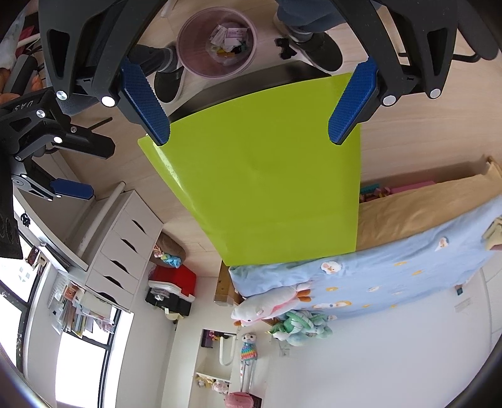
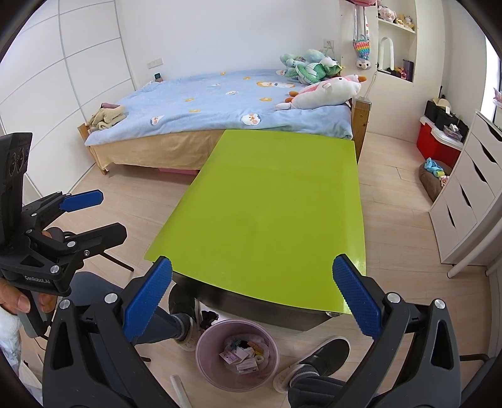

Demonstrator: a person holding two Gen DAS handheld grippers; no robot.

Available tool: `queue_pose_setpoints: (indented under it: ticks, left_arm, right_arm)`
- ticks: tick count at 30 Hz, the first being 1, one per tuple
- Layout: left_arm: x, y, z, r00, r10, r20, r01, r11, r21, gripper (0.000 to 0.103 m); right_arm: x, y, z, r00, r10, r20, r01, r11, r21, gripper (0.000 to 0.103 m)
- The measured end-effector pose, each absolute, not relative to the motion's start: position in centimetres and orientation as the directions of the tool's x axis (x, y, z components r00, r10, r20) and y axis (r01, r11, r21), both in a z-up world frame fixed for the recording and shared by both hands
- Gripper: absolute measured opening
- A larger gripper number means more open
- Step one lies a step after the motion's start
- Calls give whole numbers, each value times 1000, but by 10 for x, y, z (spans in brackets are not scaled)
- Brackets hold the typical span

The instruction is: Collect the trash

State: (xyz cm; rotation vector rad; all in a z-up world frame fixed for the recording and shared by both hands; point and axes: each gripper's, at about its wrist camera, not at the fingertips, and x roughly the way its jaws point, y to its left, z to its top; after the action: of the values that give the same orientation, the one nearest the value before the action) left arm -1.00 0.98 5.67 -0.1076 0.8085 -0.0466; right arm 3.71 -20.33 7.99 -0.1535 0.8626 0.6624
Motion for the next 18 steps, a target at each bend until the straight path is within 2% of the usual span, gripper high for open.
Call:
queue_pose_setpoints:
  ticks: [18]
  left_arm:
    - [-10,9,57,689,-82,-720,-3,993,-116,97]
  right_arm:
    - [37,-204,80,465,477,-745,-597,791,134,100]
